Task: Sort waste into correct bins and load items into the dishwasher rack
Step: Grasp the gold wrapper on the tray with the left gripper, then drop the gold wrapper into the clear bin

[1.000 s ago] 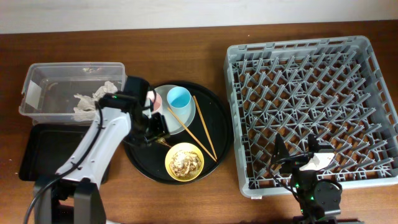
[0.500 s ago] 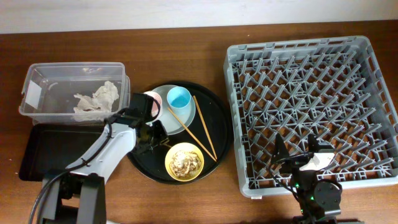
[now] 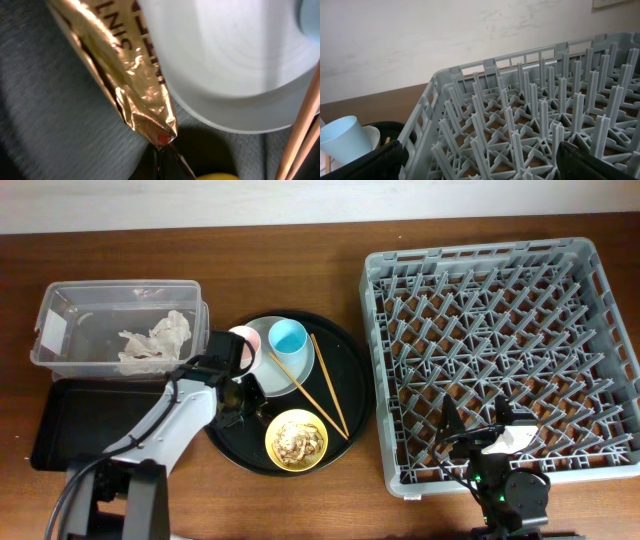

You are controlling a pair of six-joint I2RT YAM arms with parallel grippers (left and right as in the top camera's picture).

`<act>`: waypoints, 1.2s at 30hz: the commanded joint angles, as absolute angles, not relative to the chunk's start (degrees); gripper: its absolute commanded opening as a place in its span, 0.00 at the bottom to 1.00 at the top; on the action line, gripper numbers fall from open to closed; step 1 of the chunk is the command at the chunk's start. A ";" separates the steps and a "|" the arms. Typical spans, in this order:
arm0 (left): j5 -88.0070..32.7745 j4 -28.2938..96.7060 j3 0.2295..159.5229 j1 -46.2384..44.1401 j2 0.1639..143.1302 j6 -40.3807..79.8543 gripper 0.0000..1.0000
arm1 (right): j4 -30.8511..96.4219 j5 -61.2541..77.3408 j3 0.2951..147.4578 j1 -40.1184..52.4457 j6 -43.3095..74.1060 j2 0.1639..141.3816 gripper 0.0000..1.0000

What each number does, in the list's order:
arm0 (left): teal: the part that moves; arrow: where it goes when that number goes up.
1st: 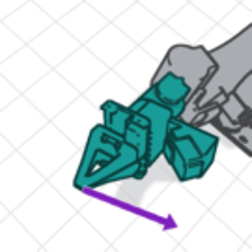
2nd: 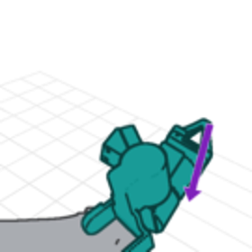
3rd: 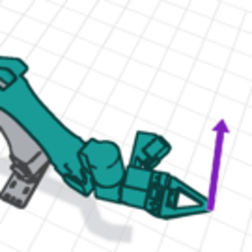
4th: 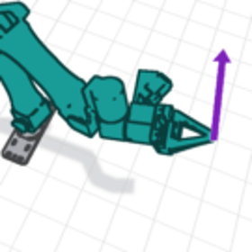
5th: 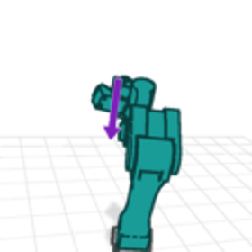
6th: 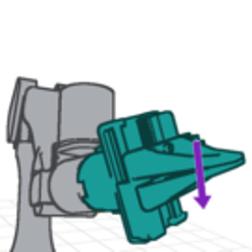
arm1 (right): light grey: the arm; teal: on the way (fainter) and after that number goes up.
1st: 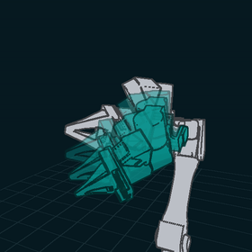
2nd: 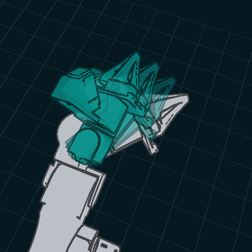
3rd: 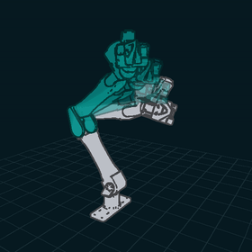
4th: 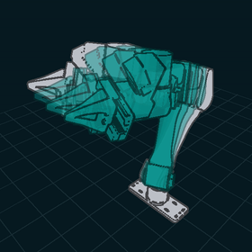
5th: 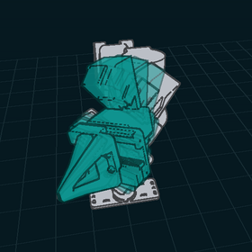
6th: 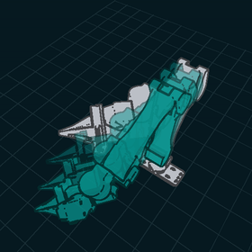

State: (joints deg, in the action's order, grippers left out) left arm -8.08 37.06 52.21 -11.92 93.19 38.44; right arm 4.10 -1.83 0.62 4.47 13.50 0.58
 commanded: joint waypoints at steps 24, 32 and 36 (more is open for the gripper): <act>15.42 21.02 60.38 4.32 86.24 35.94 0.33 | 4.54 -1.93 0.32 4.05 13.56 0.21 0.98; 8.03 18.46 64.86 4.93 86.83 27.09 0.71 | 4.54 -1.93 0.32 4.05 13.56 0.21 0.98; -7.94 26.96 68.34 3.77 82.52 27.11 0.40 | 4.54 -1.93 0.32 4.05 13.56 0.21 0.99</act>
